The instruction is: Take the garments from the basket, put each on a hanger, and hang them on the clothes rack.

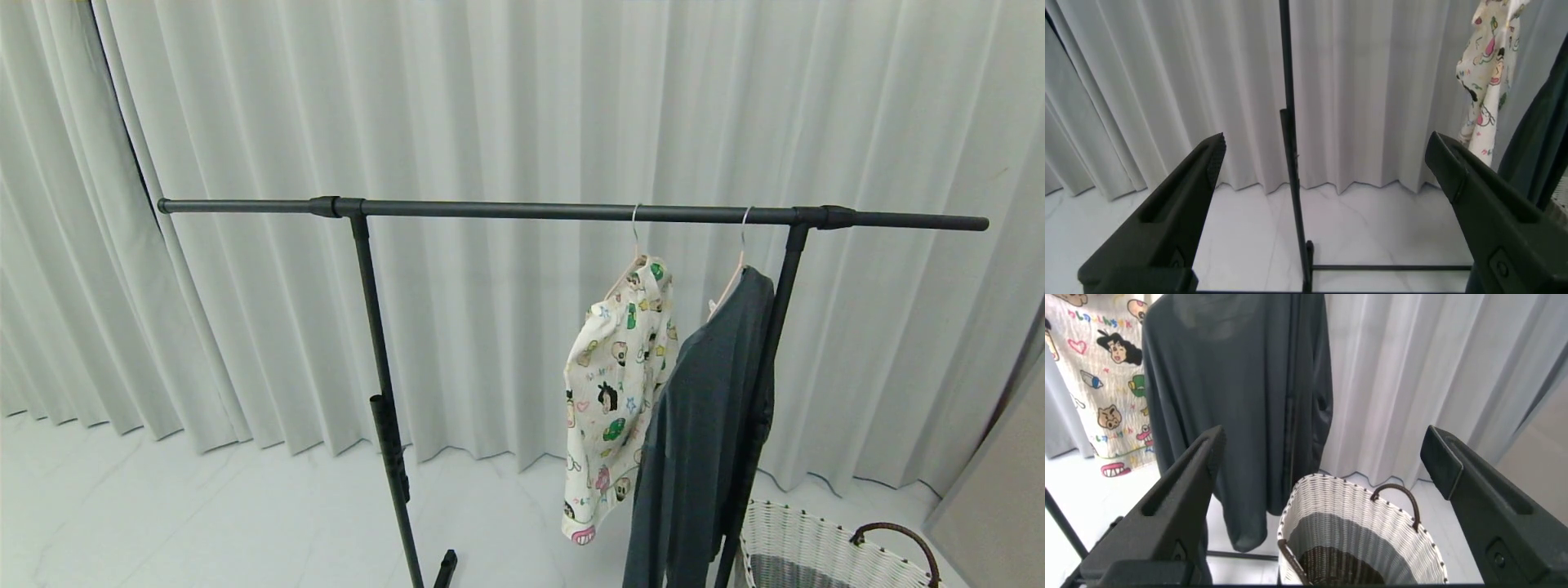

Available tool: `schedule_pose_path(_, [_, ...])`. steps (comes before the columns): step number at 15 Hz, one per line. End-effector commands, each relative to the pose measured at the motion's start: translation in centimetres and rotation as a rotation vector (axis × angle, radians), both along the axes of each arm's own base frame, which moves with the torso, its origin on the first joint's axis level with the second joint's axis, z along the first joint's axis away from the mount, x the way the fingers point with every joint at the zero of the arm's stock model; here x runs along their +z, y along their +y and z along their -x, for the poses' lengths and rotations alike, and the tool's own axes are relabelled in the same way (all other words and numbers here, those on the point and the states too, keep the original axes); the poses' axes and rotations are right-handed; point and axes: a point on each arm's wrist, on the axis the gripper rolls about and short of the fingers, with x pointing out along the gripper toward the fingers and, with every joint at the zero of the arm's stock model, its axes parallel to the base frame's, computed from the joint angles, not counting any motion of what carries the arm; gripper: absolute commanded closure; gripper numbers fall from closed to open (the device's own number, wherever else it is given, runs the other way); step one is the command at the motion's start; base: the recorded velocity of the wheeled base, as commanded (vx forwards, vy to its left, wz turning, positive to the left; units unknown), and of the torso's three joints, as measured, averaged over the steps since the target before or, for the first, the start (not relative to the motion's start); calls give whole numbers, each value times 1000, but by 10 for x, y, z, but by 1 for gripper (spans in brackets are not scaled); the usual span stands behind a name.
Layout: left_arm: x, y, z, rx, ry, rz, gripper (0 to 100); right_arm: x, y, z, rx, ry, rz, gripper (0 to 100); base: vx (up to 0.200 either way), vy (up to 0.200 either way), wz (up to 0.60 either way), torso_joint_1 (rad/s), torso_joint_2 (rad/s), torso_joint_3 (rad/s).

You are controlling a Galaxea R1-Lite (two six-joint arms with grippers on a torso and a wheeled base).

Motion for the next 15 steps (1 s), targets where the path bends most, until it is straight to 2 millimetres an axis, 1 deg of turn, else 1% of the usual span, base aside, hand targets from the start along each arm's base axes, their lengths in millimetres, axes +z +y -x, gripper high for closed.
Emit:
schedule_pose_path(1, [0,0,0,1,0,0,0,0,0,0,1,-1,0,0,0,0,0,0,0,0])
schedule_pose_path(15, [0,0,0,1,0,0,0,0,0,0,0,-1,0,0,0,0,0,0,0,0])
